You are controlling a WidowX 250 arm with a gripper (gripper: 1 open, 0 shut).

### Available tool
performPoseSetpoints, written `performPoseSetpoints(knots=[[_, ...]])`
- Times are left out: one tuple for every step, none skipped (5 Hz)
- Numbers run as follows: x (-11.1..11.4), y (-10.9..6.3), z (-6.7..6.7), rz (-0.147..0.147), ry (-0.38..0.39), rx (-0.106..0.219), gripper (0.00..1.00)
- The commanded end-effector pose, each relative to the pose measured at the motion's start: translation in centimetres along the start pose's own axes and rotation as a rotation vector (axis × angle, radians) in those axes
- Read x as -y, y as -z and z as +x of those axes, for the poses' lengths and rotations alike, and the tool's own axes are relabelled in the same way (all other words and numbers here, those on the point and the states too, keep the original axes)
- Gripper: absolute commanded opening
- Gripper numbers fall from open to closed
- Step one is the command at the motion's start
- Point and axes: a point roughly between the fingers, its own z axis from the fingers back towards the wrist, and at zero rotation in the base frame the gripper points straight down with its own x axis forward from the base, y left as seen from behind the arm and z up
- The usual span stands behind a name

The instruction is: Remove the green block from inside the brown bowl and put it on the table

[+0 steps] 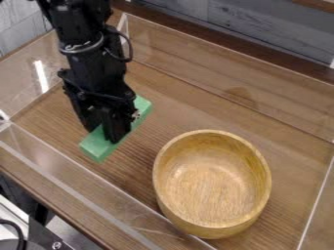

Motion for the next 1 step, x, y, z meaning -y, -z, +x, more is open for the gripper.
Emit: performPoseSetpoints(knots=[[-0.3,-0.49,0.64,0.016,-0.008,0.03,0.0]])
